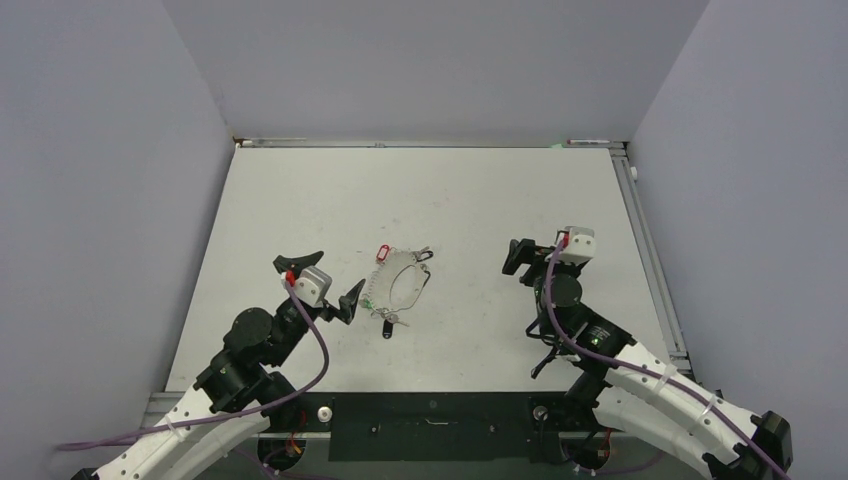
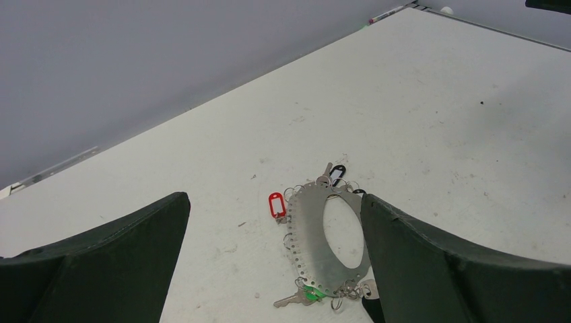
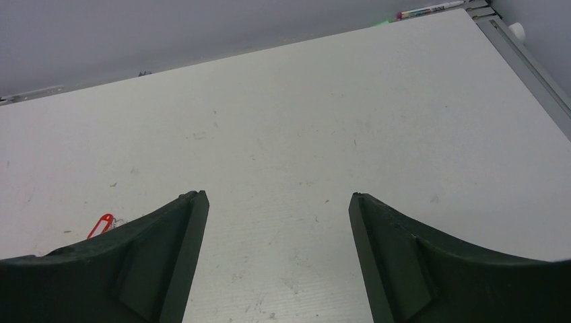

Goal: Put the keys on the keyring

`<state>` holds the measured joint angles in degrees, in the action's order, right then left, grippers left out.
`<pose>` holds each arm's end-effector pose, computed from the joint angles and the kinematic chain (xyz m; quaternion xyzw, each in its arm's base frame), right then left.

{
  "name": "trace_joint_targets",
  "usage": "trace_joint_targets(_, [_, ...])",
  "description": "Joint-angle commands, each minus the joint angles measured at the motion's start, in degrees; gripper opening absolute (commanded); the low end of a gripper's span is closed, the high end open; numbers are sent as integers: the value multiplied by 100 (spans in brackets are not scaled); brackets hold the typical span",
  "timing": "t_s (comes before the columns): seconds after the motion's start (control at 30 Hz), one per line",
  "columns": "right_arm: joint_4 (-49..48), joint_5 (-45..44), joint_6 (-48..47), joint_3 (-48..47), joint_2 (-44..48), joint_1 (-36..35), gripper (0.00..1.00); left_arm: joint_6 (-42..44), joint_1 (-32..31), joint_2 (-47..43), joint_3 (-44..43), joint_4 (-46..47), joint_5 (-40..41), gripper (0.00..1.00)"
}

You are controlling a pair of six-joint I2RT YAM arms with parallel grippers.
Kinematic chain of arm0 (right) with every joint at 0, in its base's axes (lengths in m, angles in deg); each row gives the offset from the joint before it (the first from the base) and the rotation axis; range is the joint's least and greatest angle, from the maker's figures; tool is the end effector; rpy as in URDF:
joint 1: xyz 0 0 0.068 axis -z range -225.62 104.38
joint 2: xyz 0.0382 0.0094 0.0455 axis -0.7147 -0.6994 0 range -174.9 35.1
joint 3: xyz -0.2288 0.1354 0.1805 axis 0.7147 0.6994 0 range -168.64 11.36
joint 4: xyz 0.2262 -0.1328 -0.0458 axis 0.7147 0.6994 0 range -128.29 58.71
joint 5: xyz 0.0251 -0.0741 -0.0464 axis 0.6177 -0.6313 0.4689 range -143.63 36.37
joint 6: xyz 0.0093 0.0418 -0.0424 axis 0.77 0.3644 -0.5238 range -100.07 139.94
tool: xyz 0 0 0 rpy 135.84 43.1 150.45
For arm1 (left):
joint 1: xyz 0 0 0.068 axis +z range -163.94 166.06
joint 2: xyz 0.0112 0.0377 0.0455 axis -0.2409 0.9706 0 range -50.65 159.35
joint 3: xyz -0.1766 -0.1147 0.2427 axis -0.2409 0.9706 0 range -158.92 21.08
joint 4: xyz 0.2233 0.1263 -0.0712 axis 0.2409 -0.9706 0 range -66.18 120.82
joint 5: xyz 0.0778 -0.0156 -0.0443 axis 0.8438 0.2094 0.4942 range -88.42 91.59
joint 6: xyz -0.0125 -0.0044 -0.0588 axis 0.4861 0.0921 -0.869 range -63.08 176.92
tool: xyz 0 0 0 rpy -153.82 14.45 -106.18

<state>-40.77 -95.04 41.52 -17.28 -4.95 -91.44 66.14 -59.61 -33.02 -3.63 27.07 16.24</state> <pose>0.1208 0.0819 0.3081 0.0755 0.7434 0.1137 0.6548 0.0630 -0.0483 0.3057 0.2314 0.6468 -0.1425 0.7126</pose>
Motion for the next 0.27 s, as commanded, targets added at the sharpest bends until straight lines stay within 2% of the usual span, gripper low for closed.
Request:
trace_joint_targets(0.0, [-32,-31,15,-32,-33,-14,79,-69,23,-53,-210,100,40,96])
trace_joint_targets(0.07, [-148,179,-115,2,20,-20,79,-71,24,-57,-214,90,29,96])
trace_joint_targets(0.23, [-183,-49,39,102,321,-32,79,-69,25,-55,-210,100,31,96])
